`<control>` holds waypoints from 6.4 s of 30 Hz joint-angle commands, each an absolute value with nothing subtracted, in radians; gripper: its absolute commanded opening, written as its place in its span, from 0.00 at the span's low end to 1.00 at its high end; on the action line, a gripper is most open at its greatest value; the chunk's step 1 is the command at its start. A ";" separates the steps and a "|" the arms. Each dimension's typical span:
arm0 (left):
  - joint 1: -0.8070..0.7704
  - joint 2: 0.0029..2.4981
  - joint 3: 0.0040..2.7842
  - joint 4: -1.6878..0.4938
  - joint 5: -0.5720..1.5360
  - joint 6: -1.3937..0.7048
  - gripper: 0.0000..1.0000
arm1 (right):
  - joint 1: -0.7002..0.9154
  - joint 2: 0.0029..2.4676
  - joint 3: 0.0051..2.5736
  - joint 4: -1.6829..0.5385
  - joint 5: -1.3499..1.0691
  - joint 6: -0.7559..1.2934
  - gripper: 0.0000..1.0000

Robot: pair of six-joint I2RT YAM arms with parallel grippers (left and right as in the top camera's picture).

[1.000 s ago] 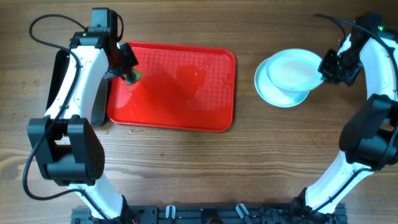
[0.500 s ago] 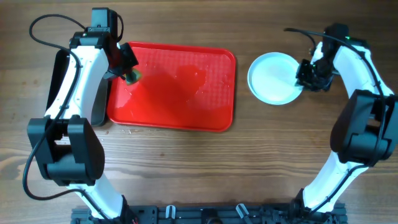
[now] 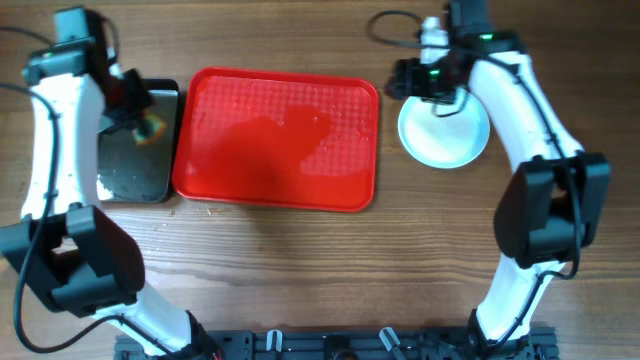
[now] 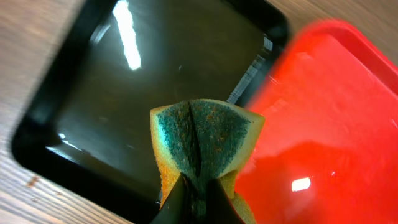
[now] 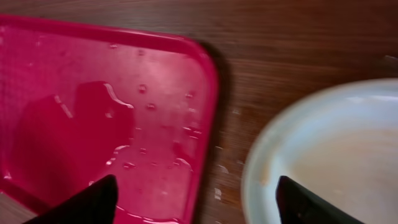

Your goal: Clean dirty plates on tray and stack at the side

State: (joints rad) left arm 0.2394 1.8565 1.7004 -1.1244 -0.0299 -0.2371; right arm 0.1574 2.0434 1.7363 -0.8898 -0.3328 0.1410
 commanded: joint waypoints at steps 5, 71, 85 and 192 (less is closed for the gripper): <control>0.308 1.846 1.527 -0.951 -0.039 -0.247 0.04 | 0.255 2.014 1.754 -0.835 -0.326 0.141 0.88; 0.310 1.459 1.391 -0.768 0.160 -0.270 1.00 | -0.012 0.320 0.338 -0.007 -0.181 0.003 1.00; 0.310 1.459 1.391 -0.768 0.160 -0.270 1.00 | -0.012 0.003 0.005 0.058 -0.181 0.030 1.00; 0.057 0.006 0.006 -0.073 -0.005 -0.164 1.00 | -0.012 0.121 0.006 0.014 -0.181 0.029 1.00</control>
State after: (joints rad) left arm 0.0635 0.0139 0.0105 -0.0731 -0.0029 -0.1841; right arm -0.0078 0.1226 0.0067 0.0116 -0.1646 0.0212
